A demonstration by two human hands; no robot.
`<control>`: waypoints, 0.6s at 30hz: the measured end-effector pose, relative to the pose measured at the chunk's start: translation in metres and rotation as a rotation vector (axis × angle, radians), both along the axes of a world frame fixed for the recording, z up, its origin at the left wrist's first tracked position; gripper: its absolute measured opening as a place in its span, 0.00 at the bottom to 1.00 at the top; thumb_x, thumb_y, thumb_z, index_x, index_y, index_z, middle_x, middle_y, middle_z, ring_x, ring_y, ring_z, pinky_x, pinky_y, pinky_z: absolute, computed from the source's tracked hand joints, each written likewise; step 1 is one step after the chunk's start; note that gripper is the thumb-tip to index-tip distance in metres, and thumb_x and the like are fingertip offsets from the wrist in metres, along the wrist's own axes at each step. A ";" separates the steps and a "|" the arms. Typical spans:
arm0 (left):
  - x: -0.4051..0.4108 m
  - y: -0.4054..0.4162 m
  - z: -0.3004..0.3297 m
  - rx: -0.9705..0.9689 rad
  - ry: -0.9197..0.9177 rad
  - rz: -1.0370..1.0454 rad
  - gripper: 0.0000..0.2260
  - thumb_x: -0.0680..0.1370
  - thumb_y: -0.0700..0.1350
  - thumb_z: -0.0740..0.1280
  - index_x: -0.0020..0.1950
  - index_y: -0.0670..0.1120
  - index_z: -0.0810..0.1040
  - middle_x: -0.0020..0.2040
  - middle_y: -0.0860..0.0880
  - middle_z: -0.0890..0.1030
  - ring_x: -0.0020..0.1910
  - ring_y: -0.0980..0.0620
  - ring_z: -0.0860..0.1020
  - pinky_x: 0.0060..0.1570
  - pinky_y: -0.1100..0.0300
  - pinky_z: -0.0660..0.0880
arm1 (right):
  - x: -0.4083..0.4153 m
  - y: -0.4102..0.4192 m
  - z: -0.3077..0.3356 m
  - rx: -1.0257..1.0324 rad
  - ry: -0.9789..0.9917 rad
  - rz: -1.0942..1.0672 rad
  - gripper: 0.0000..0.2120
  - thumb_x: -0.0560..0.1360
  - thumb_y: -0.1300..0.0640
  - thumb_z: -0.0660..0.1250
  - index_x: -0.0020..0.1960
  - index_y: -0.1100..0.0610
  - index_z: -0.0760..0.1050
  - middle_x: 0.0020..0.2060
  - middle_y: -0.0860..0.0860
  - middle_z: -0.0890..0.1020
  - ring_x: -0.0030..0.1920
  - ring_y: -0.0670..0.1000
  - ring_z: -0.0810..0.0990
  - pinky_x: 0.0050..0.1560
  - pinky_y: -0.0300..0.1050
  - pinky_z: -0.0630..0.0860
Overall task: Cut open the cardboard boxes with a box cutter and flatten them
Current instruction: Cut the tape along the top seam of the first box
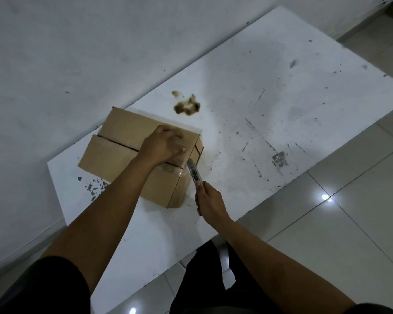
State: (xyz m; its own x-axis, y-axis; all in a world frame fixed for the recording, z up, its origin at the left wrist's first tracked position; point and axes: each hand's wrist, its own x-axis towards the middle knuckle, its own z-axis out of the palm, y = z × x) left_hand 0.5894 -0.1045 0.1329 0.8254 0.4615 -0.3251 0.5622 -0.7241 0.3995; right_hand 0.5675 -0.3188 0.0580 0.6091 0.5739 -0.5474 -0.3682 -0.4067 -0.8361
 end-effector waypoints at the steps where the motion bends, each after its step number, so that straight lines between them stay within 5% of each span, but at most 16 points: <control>1: -0.001 -0.001 -0.001 -0.006 -0.018 0.006 0.18 0.72 0.56 0.75 0.61 0.58 0.79 0.70 0.54 0.68 0.65 0.52 0.73 0.60 0.61 0.68 | -0.001 0.000 0.000 -0.012 -0.009 0.005 0.20 0.84 0.42 0.52 0.42 0.53 0.71 0.35 0.54 0.77 0.34 0.53 0.74 0.39 0.59 0.77; 18: 0.001 -0.002 -0.009 -0.050 -0.045 0.041 0.18 0.72 0.54 0.75 0.61 0.57 0.79 0.70 0.53 0.67 0.64 0.53 0.73 0.58 0.63 0.67 | -0.035 -0.010 -0.011 -0.099 -0.025 -0.005 0.21 0.83 0.41 0.54 0.42 0.55 0.72 0.34 0.55 0.78 0.33 0.54 0.74 0.37 0.60 0.77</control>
